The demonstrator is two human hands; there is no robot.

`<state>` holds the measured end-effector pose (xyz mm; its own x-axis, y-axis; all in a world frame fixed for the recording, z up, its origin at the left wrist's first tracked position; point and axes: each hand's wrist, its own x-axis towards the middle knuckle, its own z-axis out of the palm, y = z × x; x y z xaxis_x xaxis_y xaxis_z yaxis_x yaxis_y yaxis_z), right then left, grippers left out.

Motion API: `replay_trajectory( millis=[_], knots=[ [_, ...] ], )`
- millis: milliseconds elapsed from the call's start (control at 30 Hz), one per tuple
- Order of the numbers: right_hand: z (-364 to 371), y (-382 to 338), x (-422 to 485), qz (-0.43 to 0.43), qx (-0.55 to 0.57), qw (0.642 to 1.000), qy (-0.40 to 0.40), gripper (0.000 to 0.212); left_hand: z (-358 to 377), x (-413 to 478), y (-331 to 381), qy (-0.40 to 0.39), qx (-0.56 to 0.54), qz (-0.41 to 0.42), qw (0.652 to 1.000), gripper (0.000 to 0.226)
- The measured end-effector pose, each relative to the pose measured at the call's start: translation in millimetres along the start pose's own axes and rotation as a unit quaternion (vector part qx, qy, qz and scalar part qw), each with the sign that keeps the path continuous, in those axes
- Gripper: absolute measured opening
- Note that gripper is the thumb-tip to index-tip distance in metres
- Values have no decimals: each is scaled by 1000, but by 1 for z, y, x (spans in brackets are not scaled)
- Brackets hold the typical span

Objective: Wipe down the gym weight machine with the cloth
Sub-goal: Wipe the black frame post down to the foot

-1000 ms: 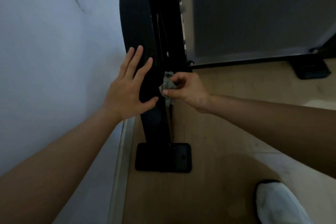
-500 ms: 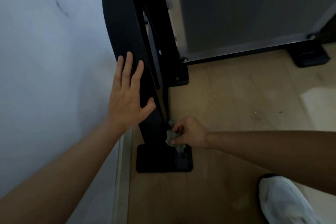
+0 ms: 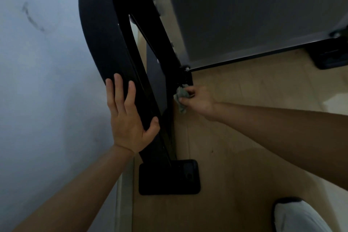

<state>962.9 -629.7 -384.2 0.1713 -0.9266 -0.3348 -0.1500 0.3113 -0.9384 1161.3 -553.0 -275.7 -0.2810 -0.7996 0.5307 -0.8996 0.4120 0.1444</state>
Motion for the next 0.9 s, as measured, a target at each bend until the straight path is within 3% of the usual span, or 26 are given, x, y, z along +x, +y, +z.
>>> replay_trajectory(
  millis=[167,333,467,567,633,700,767,900],
  knots=[
    [20,-6,12,-23,-32,998,-45,33,5,0,1,14,12,-2,1000,86],
    [29,6,-18,-53,-54,996,-49,16,7,1,-1,16,26,-1,1000,86],
    [21,25,-50,-47,-105,981,-157,20,8,2,0,15,28,-3,999,86],
    [10,32,-53,-110,-248,925,-267,26,8,2,2,25,25,-2,999,86],
    [0,26,-44,-148,-273,918,-246,30,7,2,2,27,24,-4,999,86],
    [-8,13,-30,-216,-253,932,-146,34,8,2,2,25,25,-5,999,86],
    [-11,-2,-12,-309,-255,912,-83,34,8,2,2,24,28,-5,999,86],
    [-6,-27,25,-379,-321,862,-97,39,8,1,1,25,25,-11,999,87]
  ],
)
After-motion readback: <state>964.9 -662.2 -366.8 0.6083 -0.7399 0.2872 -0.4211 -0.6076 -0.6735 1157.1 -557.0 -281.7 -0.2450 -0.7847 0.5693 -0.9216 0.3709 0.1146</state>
